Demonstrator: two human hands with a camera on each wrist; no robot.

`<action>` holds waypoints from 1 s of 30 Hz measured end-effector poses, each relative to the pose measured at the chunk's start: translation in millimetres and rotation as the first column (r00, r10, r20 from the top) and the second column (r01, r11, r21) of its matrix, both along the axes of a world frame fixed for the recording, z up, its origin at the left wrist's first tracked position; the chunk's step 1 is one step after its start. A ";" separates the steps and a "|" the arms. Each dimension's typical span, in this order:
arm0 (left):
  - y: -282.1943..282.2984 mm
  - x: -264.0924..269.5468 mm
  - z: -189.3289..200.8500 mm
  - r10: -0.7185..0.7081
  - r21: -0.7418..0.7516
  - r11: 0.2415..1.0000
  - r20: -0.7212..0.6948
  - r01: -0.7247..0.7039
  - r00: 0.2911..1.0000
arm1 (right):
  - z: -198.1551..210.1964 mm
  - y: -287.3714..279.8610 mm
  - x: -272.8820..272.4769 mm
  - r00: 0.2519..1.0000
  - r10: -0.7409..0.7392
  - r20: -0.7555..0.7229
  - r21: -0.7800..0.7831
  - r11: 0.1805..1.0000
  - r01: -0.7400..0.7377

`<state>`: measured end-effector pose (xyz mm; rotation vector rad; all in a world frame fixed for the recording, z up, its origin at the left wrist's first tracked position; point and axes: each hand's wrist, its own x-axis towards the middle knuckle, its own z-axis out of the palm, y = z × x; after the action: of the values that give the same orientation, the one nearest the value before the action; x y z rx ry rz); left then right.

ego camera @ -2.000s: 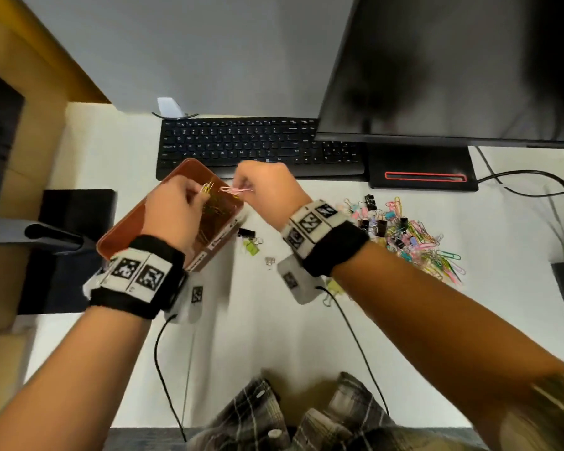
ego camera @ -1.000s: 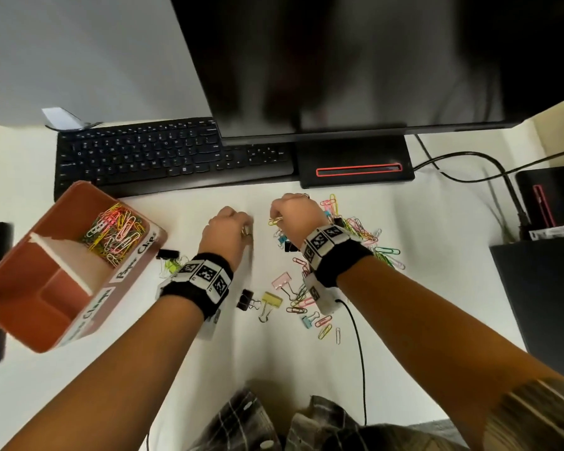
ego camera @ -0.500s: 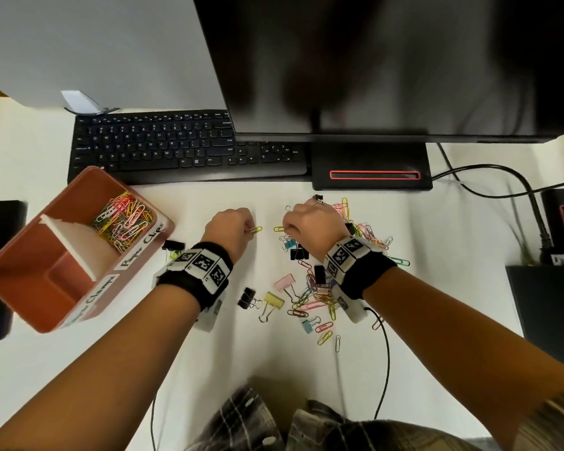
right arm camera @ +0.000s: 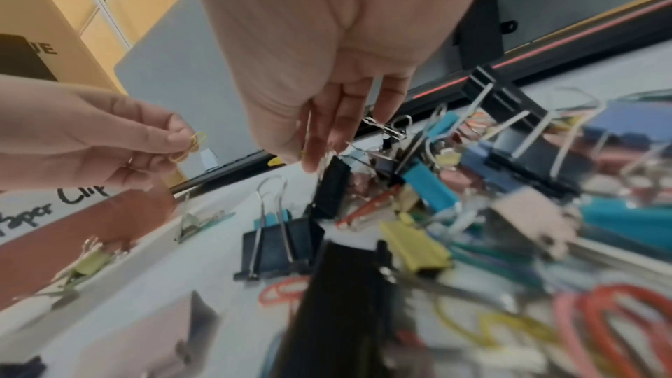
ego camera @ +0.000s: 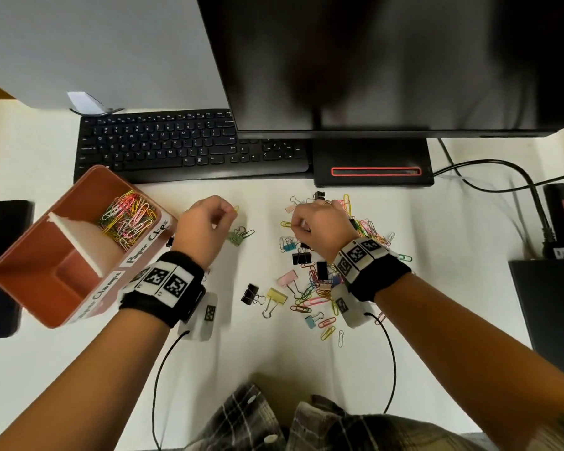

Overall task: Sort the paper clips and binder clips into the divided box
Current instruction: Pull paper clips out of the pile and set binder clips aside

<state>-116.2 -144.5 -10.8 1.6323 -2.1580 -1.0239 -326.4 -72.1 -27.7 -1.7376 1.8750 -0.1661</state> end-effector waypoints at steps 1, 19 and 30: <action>5.1 2.7 1.1 -0.018 0.007 1.000 -0.016 0.018 1.000 | -0.1 -2.2 1.6 1.000 0.003 0.021 0.010 1.000 -0.003; 37.5 1.3 -46.1 -0.113 0.053 0.993 0.109 0.108 0.988 | -2.2 -1.7 6.5 0.999 0.025 -0.042 0.173 0.985 -0.017; 28.0 -11.2 -43.2 -0.136 0.027 0.991 0.173 0.133 0.976 | -4.1 0.7 7.0 0.999 -0.048 -0.004 0.121 0.992 0.048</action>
<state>-127.4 -116.6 -54.0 1.6585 -2.4093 -0.9684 -319.4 -71.4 -31.9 -1.6127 1.8884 -0.0685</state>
